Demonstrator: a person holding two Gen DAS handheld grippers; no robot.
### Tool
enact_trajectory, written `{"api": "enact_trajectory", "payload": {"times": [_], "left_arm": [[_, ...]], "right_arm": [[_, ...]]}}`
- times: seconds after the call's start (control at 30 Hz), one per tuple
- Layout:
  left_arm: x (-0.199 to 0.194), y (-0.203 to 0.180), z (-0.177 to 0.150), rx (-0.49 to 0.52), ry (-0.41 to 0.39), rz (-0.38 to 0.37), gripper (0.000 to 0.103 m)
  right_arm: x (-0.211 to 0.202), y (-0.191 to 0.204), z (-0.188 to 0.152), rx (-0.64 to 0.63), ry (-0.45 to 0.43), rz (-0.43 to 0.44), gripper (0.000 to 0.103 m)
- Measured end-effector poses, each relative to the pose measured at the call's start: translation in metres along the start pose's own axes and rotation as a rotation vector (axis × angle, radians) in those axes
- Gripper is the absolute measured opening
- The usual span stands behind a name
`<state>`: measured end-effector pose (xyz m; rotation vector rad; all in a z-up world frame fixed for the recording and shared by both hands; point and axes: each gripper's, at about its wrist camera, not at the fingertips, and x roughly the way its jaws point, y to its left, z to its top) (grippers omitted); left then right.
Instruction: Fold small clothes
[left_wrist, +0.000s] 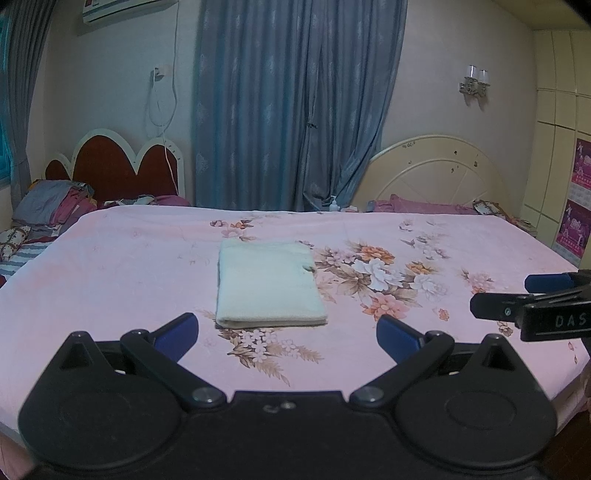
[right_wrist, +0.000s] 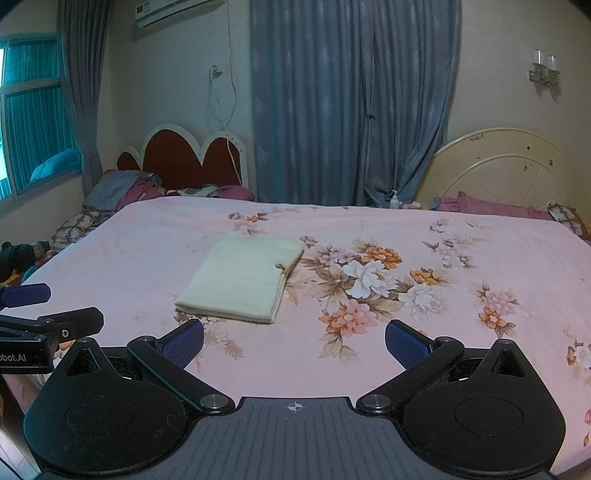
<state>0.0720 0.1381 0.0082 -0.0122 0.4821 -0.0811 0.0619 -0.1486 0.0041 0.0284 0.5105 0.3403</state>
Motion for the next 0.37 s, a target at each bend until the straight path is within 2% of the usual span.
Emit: {"api": "enact_trajectory", "payload": {"times": [0.37], "left_arm": [[-0.0013,0.0002,0.0010,0.003,0.001,-0.008,0.102]], "right_arm": [[0.0023,-0.0028,0.0003,-0.009,0.002,0.005,0.103]]}}
